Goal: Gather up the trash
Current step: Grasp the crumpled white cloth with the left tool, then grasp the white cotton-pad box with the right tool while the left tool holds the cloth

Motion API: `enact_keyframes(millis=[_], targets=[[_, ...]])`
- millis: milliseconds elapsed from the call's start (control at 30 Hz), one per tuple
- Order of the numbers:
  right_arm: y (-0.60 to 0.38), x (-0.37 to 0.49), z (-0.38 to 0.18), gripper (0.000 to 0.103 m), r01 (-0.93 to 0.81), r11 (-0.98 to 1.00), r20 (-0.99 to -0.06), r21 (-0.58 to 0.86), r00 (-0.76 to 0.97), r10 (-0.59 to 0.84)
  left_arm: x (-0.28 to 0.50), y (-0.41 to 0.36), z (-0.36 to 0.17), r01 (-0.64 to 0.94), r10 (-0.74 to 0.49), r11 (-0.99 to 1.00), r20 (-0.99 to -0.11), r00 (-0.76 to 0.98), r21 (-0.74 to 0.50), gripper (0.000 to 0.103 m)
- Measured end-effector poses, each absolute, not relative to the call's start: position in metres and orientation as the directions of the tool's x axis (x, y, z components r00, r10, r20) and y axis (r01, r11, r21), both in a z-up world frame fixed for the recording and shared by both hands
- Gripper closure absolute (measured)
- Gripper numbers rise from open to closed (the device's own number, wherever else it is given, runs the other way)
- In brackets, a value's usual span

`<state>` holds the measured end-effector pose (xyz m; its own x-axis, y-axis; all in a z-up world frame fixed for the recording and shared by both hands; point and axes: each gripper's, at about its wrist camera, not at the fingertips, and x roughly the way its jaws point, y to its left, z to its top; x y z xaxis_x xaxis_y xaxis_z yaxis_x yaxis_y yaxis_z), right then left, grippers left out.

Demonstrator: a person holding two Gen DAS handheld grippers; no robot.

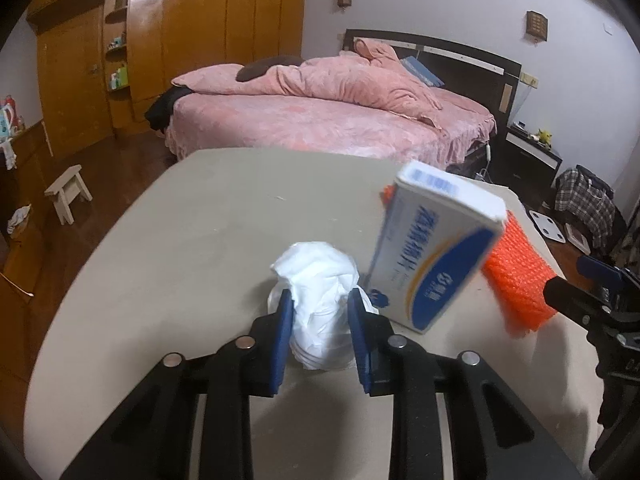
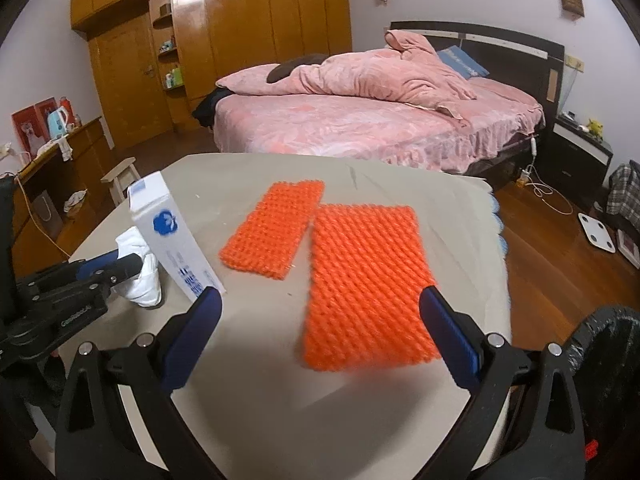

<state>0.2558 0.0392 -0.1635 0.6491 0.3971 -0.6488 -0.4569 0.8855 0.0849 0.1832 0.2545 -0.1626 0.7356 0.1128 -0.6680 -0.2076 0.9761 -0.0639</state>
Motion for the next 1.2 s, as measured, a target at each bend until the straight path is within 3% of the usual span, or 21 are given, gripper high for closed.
enact_keyframes(millis=[167, 267, 400, 533, 567, 633, 733, 900, 1200], targets=[[0.051, 0.251, -0.163, 0.007, -0.482, 0.873, -0.649, 0.081, 0.639, 0.413, 0.181, 0.264, -0.169, -0.219, 0.107, 0.973, -0.686, 0.72, -0.077, 0.073], [0.053, 0.25, -0.165, 0.007, -0.482, 0.873, -0.656, 0.074, 0.636, 0.407, 0.184, 0.262, -0.173, -0.22, 0.107, 0.973, -0.698, 0.709, -0.075, 0.062], [0.05, 0.253, -0.168, 0.007, -0.471, 0.879, -0.664, 0.071, 0.635, 0.395, 0.192, 0.263, -0.177, -0.216, 0.084, 0.971, -0.711, 0.698, -0.097, 0.04], [0.049, 0.254, -0.17, 0.007, -0.469, 0.881, -0.666, 0.07, 0.635, 0.391, 0.199, 0.261, -0.184, -0.195, 0.057, 0.975, -0.731, 0.679, -0.105, 0.04], [0.049, 0.254, -0.17, 0.007, -0.47, 0.88, -0.667, 0.07, 0.634, 0.392, 0.2, 0.26, -0.185, -0.187, 0.048, 0.976, -0.734, 0.678, -0.109, 0.041], [0.049, 0.254, -0.17, 0.007, -0.473, 0.878, -0.667, 0.069, 0.633, 0.393, 0.201, 0.258, -0.185, -0.157, 0.015, 0.98, -0.734, 0.679, -0.124, 0.062], [0.05, 0.254, -0.17, 0.007, -0.48, 0.875, -0.666, 0.072, 0.63, 0.4, 0.199, 0.254, -0.184, -0.132, -0.008, 0.982, -0.723, 0.691, -0.137, 0.076], [0.057, 0.254, -0.167, 0.007, -0.504, 0.86, -0.656, 0.077, 0.624, 0.424, 0.185, 0.258, -0.174, -0.157, 0.008, 0.976, -0.69, 0.724, -0.154, 0.079], [0.084, 0.242, -0.158, 0.007, -0.58, 0.807, -0.621, 0.111, 0.593, 0.512, 0.159, 0.284, -0.158, -0.252, 0.139, 0.965, -0.664, 0.735, -0.076, 0.079]])
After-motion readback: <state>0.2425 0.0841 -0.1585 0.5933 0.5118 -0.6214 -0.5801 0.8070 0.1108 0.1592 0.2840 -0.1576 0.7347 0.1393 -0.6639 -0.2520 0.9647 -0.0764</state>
